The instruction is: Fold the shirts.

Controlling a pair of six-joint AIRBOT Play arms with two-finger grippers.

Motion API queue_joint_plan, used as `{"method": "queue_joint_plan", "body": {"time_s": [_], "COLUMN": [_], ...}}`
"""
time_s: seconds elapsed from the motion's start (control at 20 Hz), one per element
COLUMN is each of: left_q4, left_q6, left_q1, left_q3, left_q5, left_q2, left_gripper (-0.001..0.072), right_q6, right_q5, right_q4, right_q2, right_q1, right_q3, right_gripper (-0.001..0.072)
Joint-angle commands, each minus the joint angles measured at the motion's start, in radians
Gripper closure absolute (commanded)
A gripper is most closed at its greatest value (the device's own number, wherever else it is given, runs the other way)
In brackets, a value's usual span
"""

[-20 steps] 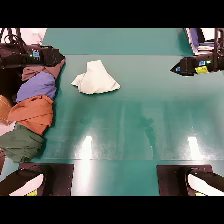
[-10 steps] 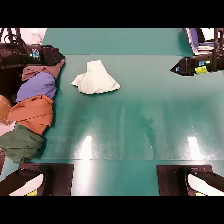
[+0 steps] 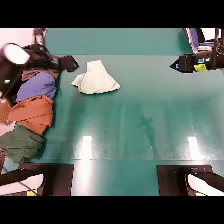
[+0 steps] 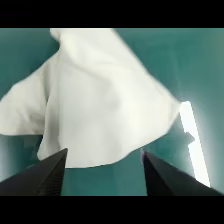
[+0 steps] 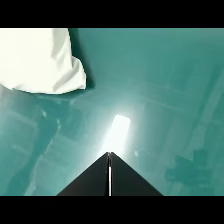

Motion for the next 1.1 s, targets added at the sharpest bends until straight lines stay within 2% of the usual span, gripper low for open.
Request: {"method": "queue_joint_plan", "body": {"time_s": [0.0, 0.25, 0.3, 0.35, 0.4, 0.55, 0.75, 0.9, 1.05], "left_q4": [-0.042, -0.143, -0.145, -0.142, -0.137, -0.105, -0.104, -0.100, -0.046], "left_q6": [0.005, 0.064, 0.063, 0.063, 0.068, 0.067, 0.068, 0.067, 0.058], "left_q1": [0.000, 0.000, 0.000, 0.000, 0.002, 0.002, 0.002, -0.009, -0.114], "left_q3": [0.000, 0.000, 0.006, 0.021, 0.050, 0.215, 0.407, 0.444, 0.444], "left_q5": [0.041, 0.093, 0.094, 0.084, 0.051, -0.092, -0.114, -0.139, -0.245], "left_q2": [-0.203, -0.315, -0.315, -0.314, -0.314, -0.275, -0.042, 0.151, 0.222], "left_gripper": [0.0151, 0.0165, 0.0312, 0.0596, 0.0685, 0.0686, 0.0686, 0.0686, 0.0686], "right_q6": [0.000, 0.000, 0.000, 0.000, 0.000, 0.000, 0.001, 0.001, 0.001], "right_q5": [-0.004, -0.008, -0.011, -0.012, -0.011, -0.011, -0.012, -0.007, -0.008], "right_q4": [0.000, 0.000, 0.000, 0.000, 0.000, -0.001, -0.001, -0.008, -0.008], "right_q2": [0.000, 0.000, 0.000, 0.000, 0.002, 0.022, 0.068, 0.080, 0.079], "right_q1": [0.001, 0.001, 0.001, 0.001, 0.001, 0.001, -0.007, -0.007, -0.007], "right_q3": [0.000, 0.000, 0.000, 0.000, 0.000, 0.037, 0.184, 0.306, 0.387], "right_gripper": [0.0696, 0.0696, 0.0696, 0.0696, 0.0696, 0.0696, 0.0696, 0.0696, 0.0696]}}
